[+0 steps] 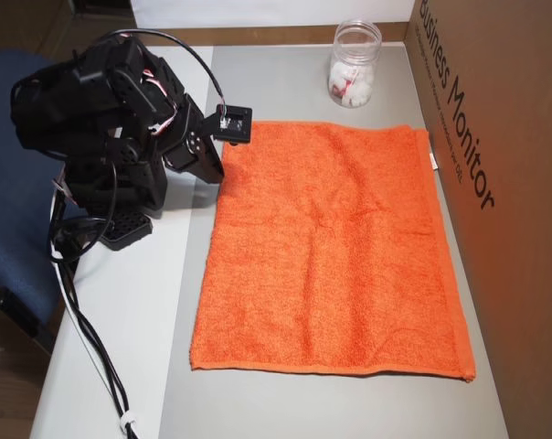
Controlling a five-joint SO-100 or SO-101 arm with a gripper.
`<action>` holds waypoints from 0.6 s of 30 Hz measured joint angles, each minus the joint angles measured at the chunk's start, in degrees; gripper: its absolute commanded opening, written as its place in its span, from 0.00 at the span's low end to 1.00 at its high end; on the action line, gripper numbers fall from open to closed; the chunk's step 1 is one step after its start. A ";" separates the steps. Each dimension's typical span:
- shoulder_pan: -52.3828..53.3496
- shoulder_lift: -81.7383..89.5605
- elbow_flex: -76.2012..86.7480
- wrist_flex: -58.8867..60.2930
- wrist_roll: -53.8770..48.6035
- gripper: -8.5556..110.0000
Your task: Fold the blanket.
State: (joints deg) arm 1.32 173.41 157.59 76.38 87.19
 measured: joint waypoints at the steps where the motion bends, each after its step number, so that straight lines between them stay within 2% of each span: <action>1: 0.09 -0.79 -1.05 0.00 0.09 0.07; 12: 0.26 -8.00 -13.36 2.72 1.05 0.07; 18: 0.18 -12.22 -21.88 11.16 9.58 0.07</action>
State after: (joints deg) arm 1.49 161.19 135.70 87.54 96.77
